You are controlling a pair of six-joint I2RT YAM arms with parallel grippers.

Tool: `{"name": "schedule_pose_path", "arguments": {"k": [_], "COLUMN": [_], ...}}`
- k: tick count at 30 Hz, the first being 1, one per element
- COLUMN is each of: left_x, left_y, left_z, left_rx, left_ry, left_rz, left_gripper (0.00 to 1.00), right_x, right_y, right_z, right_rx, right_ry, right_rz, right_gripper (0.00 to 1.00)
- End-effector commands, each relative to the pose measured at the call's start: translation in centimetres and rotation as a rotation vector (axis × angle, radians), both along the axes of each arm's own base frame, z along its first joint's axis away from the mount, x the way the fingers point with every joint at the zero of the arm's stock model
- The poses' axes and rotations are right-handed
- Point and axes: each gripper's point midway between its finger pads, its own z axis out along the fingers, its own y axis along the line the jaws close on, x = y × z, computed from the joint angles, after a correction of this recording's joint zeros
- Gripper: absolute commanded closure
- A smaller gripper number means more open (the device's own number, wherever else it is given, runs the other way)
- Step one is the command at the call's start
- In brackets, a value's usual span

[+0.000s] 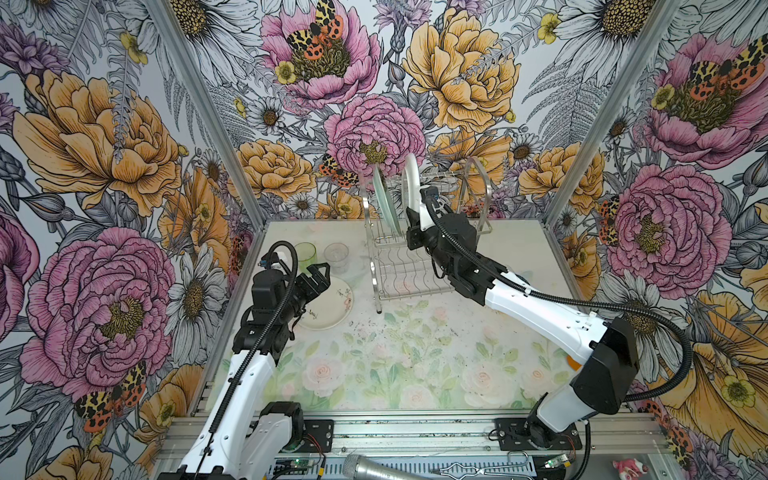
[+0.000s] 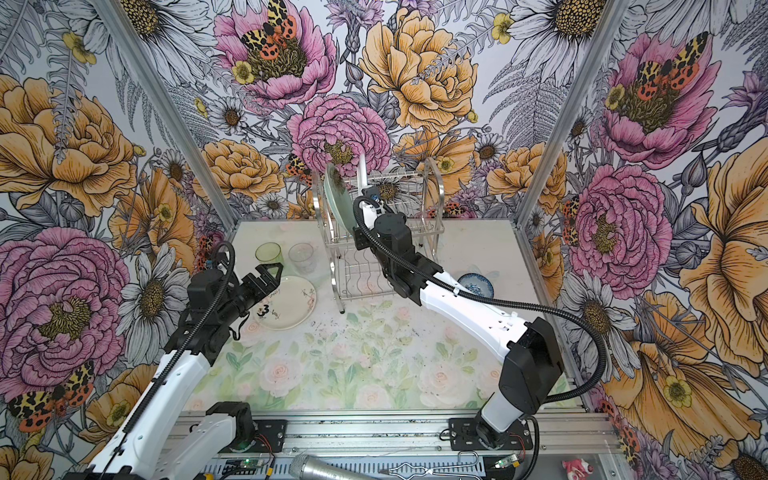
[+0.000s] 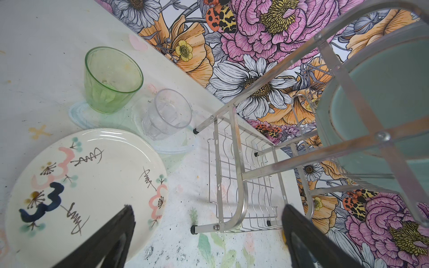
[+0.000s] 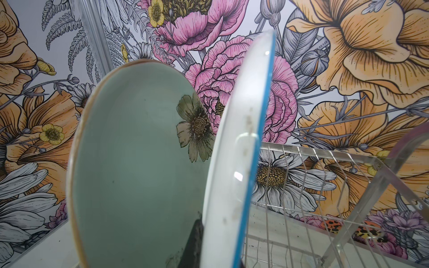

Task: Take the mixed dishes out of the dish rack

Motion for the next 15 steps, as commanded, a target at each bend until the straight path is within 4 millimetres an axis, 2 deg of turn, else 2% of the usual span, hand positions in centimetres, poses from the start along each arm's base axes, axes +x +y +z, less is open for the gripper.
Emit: {"name": "schedule_pose_path", "arguments": {"k": [1,15], "left_x": [-0.3,-0.1], "left_y": [0.2,-0.2], "left_z": [0.2,-0.1], "left_rx": [0.005,0.001], "left_ry": [-0.006,0.003], "left_rz": [0.004,-0.006], "left_gripper": [0.01,0.01], "right_x": [-1.7,-2.2], "right_y": [-2.1,-2.3], "right_z": [8.1,9.5], "right_rx": [0.173,0.178], "right_ry": [-0.208,-0.302], "right_rz": [-0.016,-0.010], "right_gripper": [1.00,1.00]}}
